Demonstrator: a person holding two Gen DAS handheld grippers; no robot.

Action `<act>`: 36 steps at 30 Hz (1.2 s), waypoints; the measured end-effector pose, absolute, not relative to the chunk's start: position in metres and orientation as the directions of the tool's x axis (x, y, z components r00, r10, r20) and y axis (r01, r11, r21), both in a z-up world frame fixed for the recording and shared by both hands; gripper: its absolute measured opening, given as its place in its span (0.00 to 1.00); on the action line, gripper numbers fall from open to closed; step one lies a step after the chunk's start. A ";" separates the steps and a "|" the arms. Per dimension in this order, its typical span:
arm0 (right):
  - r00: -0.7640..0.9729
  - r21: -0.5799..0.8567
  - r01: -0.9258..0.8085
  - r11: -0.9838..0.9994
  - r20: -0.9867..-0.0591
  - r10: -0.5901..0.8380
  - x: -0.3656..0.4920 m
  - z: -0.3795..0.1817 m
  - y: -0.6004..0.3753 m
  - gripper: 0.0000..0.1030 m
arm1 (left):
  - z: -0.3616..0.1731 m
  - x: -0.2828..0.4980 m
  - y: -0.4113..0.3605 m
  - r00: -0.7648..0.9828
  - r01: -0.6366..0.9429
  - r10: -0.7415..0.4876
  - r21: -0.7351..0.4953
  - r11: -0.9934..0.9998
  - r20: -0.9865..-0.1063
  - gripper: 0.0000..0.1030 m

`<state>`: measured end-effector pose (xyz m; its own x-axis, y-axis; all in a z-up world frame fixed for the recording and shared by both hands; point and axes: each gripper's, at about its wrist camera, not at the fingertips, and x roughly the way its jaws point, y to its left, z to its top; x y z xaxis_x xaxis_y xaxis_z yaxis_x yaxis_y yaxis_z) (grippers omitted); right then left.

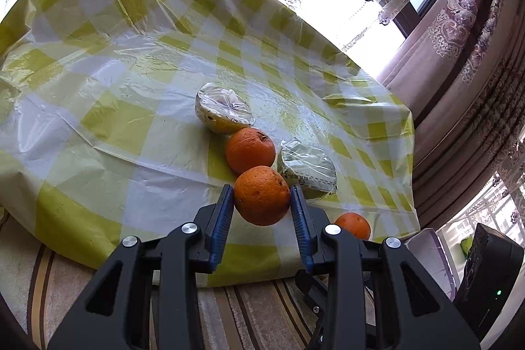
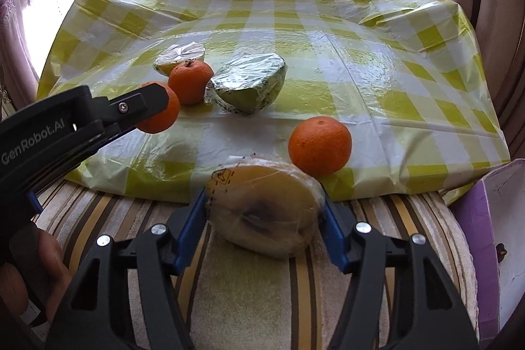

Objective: Organize fruits
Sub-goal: 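Lift and carry the tangerine and pear half over the white box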

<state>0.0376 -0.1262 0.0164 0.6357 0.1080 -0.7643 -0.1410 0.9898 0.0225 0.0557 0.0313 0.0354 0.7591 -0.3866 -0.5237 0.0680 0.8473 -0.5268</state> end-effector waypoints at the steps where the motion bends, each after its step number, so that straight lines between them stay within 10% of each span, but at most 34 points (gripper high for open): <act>1: 0.635 0.034 -0.148 0.988 -0.763 0.121 0.036 0.017 -0.128 0.61 | 0.036 0.055 0.030 0.760 0.069 -0.383 -0.521 0.851 -0.525 0.32; 36: 0.665 0.247 -0.079 0.966 -0.709 0.235 0.020 0.042 -0.231 0.61 | 0.053 0.040 -0.030 0.750 0.180 -0.376 -0.379 0.908 -0.544 0.32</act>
